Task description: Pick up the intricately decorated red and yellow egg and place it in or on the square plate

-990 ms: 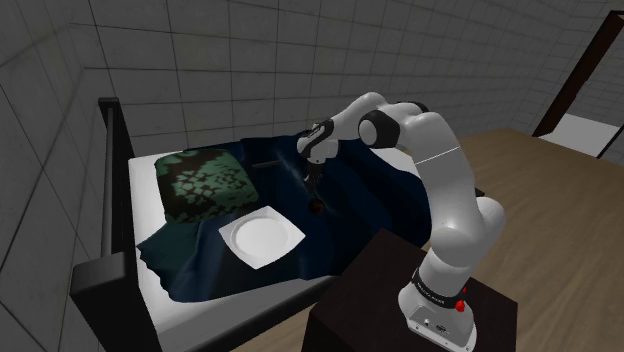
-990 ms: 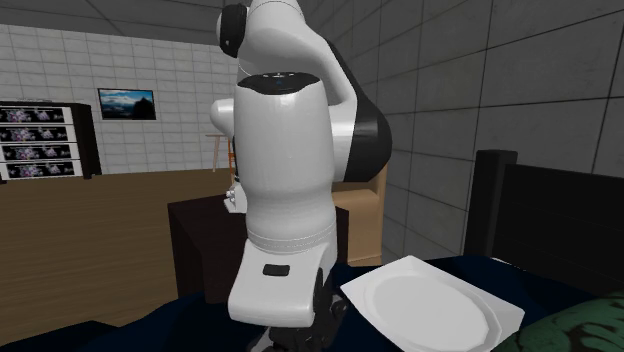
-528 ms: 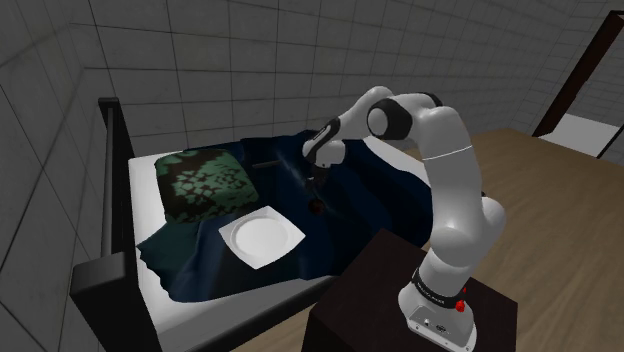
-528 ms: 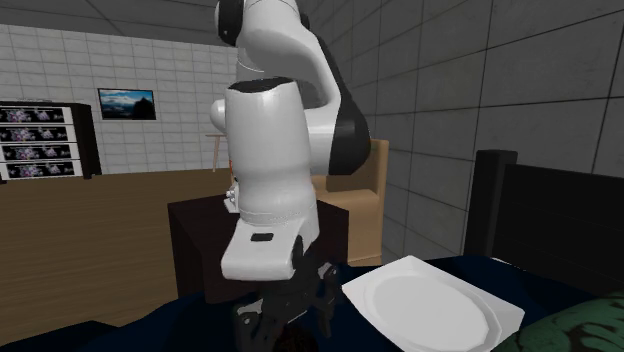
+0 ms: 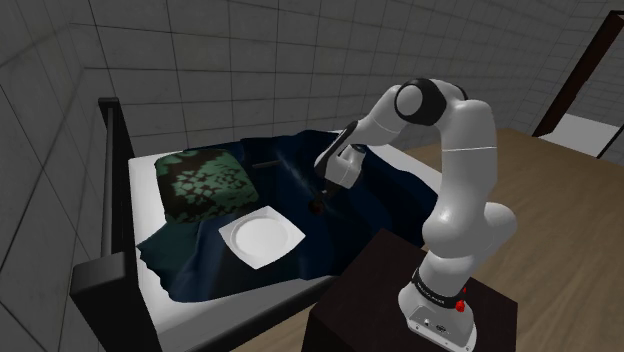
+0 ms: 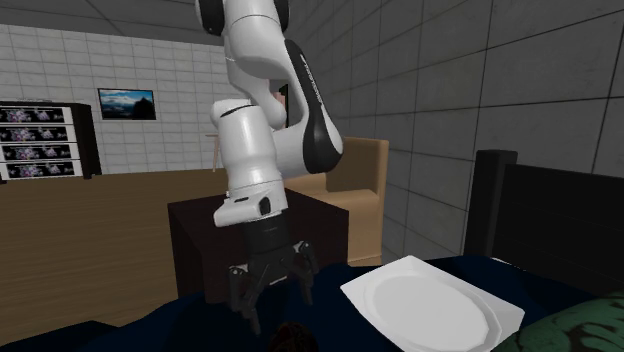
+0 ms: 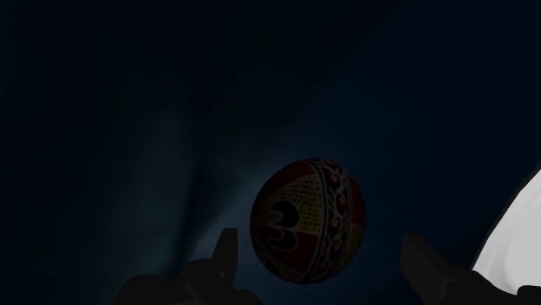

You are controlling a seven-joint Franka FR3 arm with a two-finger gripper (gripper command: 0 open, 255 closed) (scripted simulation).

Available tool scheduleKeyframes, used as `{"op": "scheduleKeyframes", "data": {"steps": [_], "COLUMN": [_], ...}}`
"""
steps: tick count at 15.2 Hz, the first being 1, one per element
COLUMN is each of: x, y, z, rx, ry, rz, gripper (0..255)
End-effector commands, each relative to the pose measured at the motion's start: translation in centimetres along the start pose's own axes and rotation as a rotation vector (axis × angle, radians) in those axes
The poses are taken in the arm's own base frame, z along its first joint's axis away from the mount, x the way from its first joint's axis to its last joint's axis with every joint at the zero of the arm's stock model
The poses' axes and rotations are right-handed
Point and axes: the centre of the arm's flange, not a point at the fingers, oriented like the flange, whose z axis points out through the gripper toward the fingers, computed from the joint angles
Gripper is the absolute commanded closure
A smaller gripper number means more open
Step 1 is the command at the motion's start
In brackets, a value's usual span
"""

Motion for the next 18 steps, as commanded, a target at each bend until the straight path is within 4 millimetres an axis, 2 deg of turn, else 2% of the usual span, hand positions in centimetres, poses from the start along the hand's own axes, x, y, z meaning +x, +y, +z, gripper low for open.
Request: {"op": "scheduleKeyframes", "data": {"steps": [1,5,12,13,18], "x": [-0.2,-0.2,-0.2,-0.2,-0.2], "y": [-0.1,-0.1,-0.1,-0.1,-0.1], "z": [0.9,2.8,2.8,2.8,2.8], "rx": [-0.005,-0.005,-0.005,-0.005,-0.005], "ry": [0.006,0.006,0.006,0.006,0.006], "rz": [-0.001,-0.001,-0.001,-0.001,-0.001], "gripper": [0,0,0,255,255]}}
